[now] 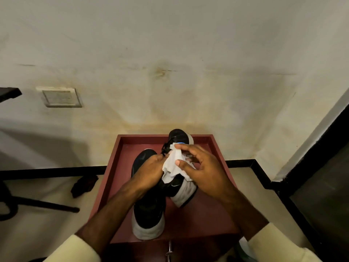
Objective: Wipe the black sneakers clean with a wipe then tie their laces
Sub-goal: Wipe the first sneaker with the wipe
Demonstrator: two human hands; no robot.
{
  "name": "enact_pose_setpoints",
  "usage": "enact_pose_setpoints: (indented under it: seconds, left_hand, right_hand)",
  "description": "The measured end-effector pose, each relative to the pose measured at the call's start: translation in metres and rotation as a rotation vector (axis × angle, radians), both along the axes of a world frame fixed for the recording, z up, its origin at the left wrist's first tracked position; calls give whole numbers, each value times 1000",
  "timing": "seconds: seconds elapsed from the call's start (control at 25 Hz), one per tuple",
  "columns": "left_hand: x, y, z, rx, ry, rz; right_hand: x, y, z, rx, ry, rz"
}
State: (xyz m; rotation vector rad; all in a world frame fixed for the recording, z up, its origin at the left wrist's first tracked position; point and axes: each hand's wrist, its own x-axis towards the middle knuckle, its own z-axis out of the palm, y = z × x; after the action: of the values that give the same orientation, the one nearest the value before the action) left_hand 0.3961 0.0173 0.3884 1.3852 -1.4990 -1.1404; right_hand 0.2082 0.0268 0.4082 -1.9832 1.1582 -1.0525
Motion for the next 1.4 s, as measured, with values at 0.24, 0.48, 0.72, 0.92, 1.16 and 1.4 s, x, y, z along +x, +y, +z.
enact_pose_setpoints:
  seconds: [0.24,0.48,0.72,0.92,1.16,1.4]
  left_hand:
    - [0,9,7,67,153,56]
    - [-11,21,0,63,226,127]
    - [-14,18,-8,29,98,116]
    - [-14,20,-11,58,205,123]
    - [-18,18,-7,69,178,102]
    - [-14,19,-6,98,191,62]
  right_hand:
    - [-8,10,-14,-162,88,23]
    - [-18,16,-13,-170,72,24]
    - [-18,16,-9,-197,96,-6]
    - [-15,35,-4,-205,266,263]
    - [-24,16,-8,-291,212,48]
    - [-25,25,-11,-398,315,351]
